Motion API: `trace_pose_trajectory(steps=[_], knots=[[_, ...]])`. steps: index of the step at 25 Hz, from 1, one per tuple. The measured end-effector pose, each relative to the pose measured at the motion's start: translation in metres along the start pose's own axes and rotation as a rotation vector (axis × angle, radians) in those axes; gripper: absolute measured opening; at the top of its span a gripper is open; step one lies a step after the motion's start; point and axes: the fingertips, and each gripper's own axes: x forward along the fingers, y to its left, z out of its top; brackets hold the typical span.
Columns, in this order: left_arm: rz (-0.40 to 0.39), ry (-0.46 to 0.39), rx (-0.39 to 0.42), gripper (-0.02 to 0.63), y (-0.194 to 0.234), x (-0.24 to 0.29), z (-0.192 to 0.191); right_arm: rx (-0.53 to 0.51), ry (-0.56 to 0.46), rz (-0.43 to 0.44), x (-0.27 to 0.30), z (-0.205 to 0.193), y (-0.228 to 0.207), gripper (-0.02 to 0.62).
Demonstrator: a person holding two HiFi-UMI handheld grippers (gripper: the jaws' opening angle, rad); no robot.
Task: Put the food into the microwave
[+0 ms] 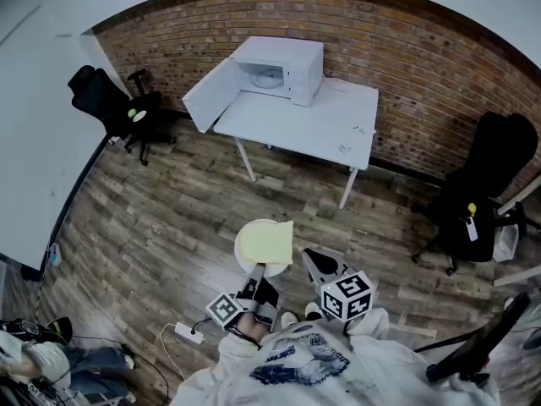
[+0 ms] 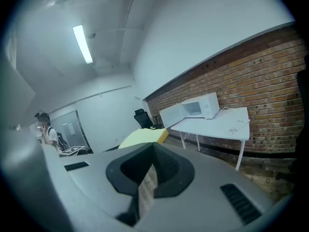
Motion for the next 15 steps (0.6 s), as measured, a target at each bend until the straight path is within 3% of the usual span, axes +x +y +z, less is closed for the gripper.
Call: trace_pose_trajectory(steps=[15], knots=[[0.027,-0.056,0.008,0.026,0.014,0.049,-0.009,0.037,-0.021,0.043,0.003,0.017,-0.061,0.014]])
